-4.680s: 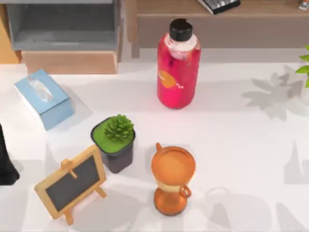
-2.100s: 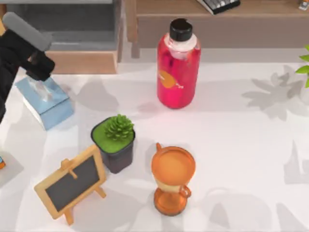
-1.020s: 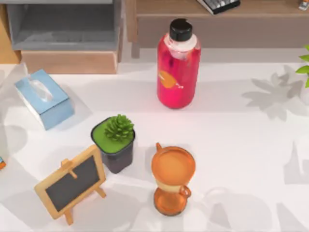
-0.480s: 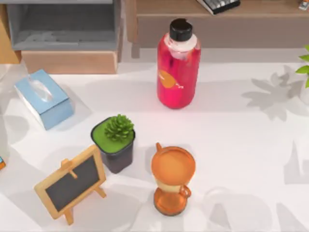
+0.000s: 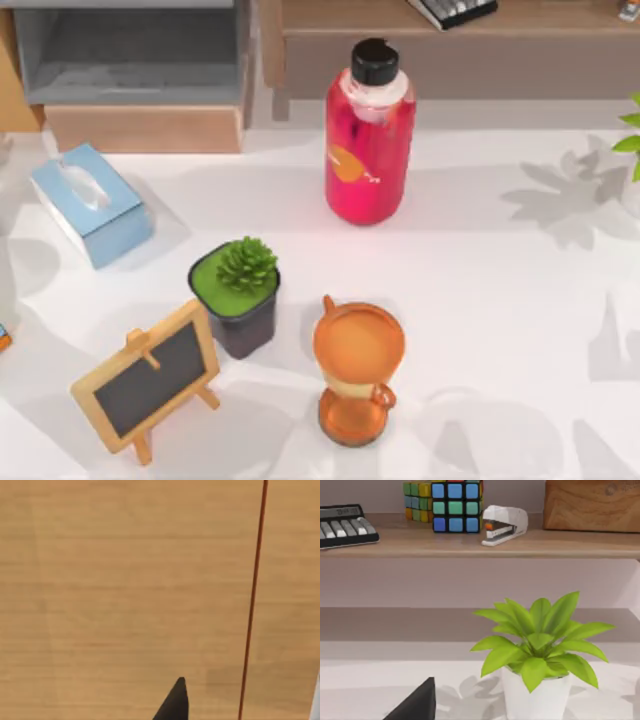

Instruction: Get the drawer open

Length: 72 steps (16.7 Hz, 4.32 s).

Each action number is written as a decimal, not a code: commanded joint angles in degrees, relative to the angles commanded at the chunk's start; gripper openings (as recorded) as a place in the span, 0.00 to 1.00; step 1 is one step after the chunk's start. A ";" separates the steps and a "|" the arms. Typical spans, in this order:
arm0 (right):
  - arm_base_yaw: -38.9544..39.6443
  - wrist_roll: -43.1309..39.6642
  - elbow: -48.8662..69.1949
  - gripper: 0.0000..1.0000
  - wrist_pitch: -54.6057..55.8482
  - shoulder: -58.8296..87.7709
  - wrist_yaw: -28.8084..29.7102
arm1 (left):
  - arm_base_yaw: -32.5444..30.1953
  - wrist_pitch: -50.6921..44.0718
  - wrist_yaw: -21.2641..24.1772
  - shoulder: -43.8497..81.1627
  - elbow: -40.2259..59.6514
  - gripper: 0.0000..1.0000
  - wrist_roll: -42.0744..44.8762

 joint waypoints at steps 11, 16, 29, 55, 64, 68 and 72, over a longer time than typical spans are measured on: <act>0.00 0.00 0.00 1.00 0.00 0.00 0.00 | 0.00 0.00 0.00 0.00 0.00 0.00 0.00; 0.00 0.00 0.00 1.00 0.00 0.00 0.00 | 0.72 0.34 0.44 -0.38 -0.89 0.00 -0.27; 0.00 0.00 0.00 1.00 0.00 0.00 0.00 | 3.94 7.90 3.98 -6.52 -15.99 0.00 -0.11; 0.00 0.00 0.00 1.00 0.00 0.00 0.00 | 16.15 22.57 16.21 -17.13 -41.94 0.08 0.66; 0.00 0.00 0.00 1.00 0.00 0.00 0.00 | 16.15 22.57 16.21 -17.13 -41.94 0.75 0.66; 0.00 0.00 0.00 1.00 0.00 0.00 0.00 | 16.15 22.57 16.21 -17.13 -41.94 1.00 0.66; 0.00 0.00 0.00 1.00 0.00 0.00 0.00 | 16.15 22.57 16.21 -17.13 -41.94 1.00 0.66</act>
